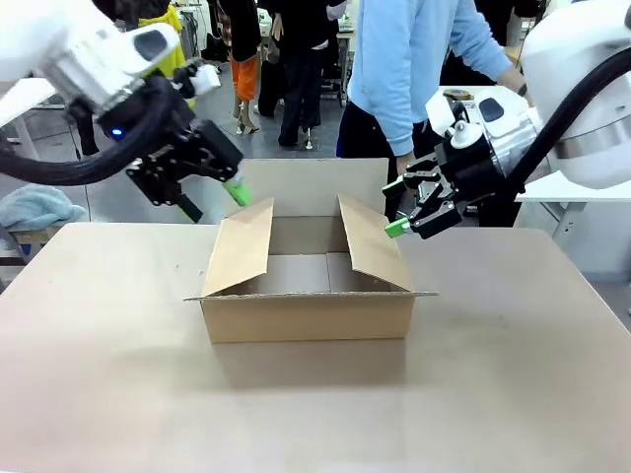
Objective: Pack the gift set into the box.
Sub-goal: Place both hands on the side flaps of the Package Box and spread them outward.
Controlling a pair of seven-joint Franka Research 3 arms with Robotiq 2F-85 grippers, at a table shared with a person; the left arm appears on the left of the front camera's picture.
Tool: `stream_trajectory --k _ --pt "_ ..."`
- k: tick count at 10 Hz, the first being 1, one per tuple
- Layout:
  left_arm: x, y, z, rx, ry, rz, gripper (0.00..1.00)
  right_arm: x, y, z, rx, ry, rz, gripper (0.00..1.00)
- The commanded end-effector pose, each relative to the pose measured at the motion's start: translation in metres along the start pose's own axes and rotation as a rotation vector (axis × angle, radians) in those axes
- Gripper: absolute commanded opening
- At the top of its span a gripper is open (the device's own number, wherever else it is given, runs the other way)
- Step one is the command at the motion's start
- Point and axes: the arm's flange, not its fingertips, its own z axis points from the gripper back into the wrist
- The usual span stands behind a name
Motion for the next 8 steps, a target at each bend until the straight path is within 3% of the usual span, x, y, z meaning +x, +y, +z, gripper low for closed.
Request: stream_trajectory --k 1,3,4,5,8 --pt "0.007 -0.013 -0.015 -0.024 0.038 -0.042 1.00 0.010 0.004 0.004 -0.003 0.003 0.029 1.00" --pt "0.000 0.000 0.000 0.000 0.000 0.000 1.00 0.010 0.004 0.004 -0.003 0.003 0.029 1.00" --pt "0.006 -0.012 -0.018 -0.005 0.022 -0.018 1.00 0.010 0.004 0.004 -0.003 0.003 0.029 1.00" --pt "0.001 -0.037 -0.013 0.196 -0.195 0.198 1.00 0.010 0.004 0.004 -0.003 0.003 0.029 1.00" --pt "0.062 -0.080 -0.043 0.567 -0.158 0.213 1.00 0.010 0.004 0.004 -0.003 0.003 0.029 1.00"
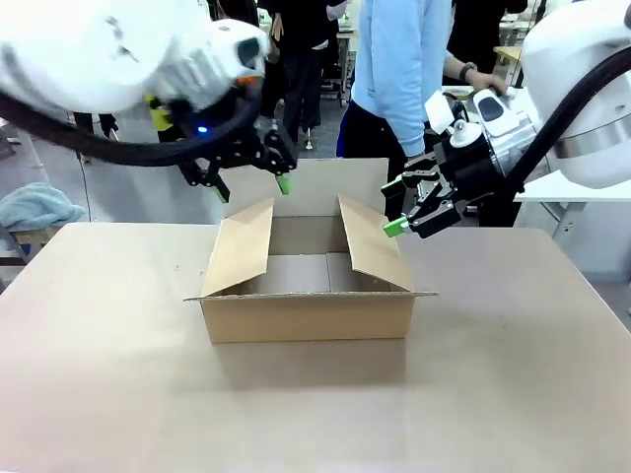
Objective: Pack the gift set into the box.
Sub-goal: Place both hands on the side flaps of the Package Box and spread them outward.
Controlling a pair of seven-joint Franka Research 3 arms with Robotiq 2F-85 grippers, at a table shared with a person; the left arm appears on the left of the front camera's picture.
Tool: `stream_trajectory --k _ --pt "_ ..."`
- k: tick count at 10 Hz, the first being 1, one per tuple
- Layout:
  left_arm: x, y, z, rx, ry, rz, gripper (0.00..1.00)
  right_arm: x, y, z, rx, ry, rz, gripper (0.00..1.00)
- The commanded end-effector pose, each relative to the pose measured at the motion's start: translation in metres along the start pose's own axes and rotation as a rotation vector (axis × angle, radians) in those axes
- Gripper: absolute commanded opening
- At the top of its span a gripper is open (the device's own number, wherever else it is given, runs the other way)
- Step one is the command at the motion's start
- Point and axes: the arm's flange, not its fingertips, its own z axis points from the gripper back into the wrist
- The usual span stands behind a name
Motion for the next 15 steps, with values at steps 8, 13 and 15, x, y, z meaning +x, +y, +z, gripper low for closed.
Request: stream_trajectory --k 8,13,15 --pt "0.055 -0.029 -0.150 0.371 0.200 0.018 1.00 0.000 0.000 0.001 -0.001 0.004 0.004 1.00" --pt "0.039 0.004 -0.170 0.509 0.182 0.009 1.00 0.000 0.000 0.001 -0.001 0.004 0.004 1.00" --pt "0.035 0.022 -0.169 0.484 0.163 0.024 1.00 0.000 0.000 0.001 -0.001 0.004 0.004 1.00"
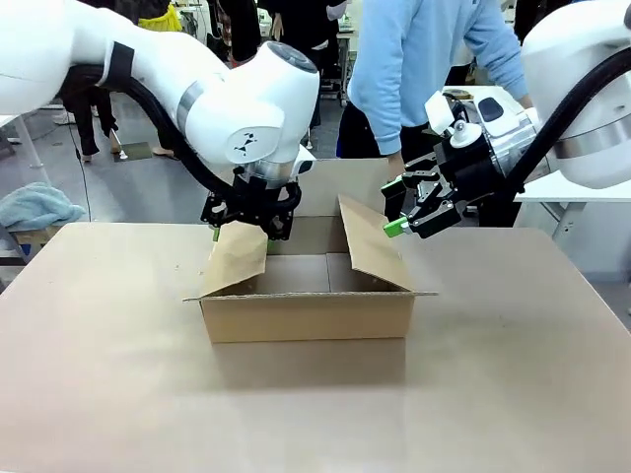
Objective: Pack the gift set into the box.
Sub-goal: Place both hands on the side flaps of the Package Box and spread them outward.
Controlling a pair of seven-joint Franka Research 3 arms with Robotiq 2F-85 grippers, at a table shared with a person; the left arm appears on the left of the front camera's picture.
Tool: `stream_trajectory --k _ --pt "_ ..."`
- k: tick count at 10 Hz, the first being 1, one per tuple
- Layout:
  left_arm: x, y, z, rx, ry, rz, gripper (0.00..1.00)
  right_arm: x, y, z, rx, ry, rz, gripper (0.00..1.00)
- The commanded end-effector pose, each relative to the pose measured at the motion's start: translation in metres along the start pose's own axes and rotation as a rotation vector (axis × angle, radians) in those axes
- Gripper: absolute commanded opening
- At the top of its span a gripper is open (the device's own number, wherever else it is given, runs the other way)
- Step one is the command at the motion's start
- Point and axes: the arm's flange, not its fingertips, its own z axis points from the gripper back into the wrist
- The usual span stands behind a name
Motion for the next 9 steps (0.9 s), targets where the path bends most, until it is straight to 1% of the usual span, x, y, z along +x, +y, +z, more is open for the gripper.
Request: stream_trajectory --k 1,6,8,9 --pt "-0.013 0.022 -0.004 -0.029 -0.045 0.049 1.00 0.000 0.000 0.001 -0.001 0.004 0.004 1.00" --pt "-0.021 0.088 0.010 -0.098 -0.110 0.187 1.00 0.000 0.000 0.001 -0.001 0.004 0.004 1.00" --pt "-0.027 0.124 0.017 -0.175 -0.128 0.258 1.00 0.000 0.000 0.001 -0.001 0.004 0.004 1.00" --pt "-0.029 0.146 0.014 -0.217 -0.113 0.304 1.00 0.000 0.000 0.001 -0.001 0.004 0.004 1.00"
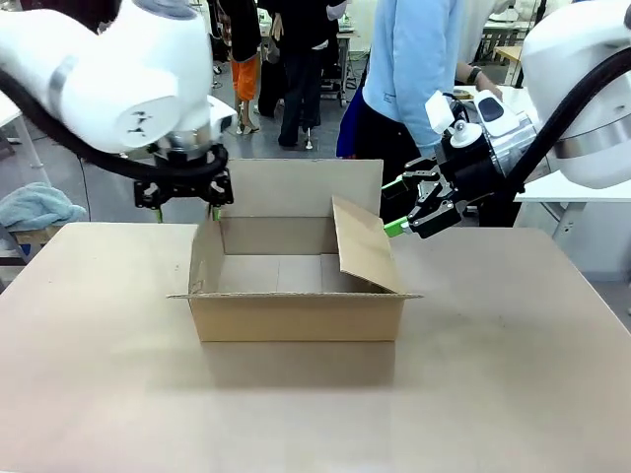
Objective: Pack the gift set into the box.
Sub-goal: Place both hands on the side flaps of the Package Box and spread them outward.
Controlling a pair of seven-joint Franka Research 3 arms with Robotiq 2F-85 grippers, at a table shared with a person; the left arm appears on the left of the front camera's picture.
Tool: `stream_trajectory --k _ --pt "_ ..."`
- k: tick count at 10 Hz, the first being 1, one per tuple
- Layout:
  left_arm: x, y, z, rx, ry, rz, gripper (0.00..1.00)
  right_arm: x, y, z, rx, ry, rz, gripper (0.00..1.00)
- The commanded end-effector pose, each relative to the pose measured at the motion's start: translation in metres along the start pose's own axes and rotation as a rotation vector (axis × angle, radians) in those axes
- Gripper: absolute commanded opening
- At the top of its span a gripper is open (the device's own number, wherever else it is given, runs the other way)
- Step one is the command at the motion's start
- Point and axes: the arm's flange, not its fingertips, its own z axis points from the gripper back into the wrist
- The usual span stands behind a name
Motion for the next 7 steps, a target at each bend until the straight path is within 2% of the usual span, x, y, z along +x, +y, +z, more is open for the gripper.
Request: stream_trajectory --k 1,4,6,7 --pt "-0.005 0.044 -0.010 -0.107 0.036 0.062 1.00 0.001 0.000 0.001 0.000 0.004 0.005 1.00" --pt "0.003 0.108 -0.049 -0.238 0.162 0.199 1.00 0.001 0.000 0.001 0.000 0.004 0.005 1.00" --pt "0.004 0.130 -0.076 -0.347 0.252 0.220 1.00 0.001 0.000 0.001 0.000 0.004 0.005 1.00" --pt "0.005 0.134 -0.085 -0.393 0.332 0.211 1.00 0.001 0.000 0.001 0.000 0.004 0.005 1.00"
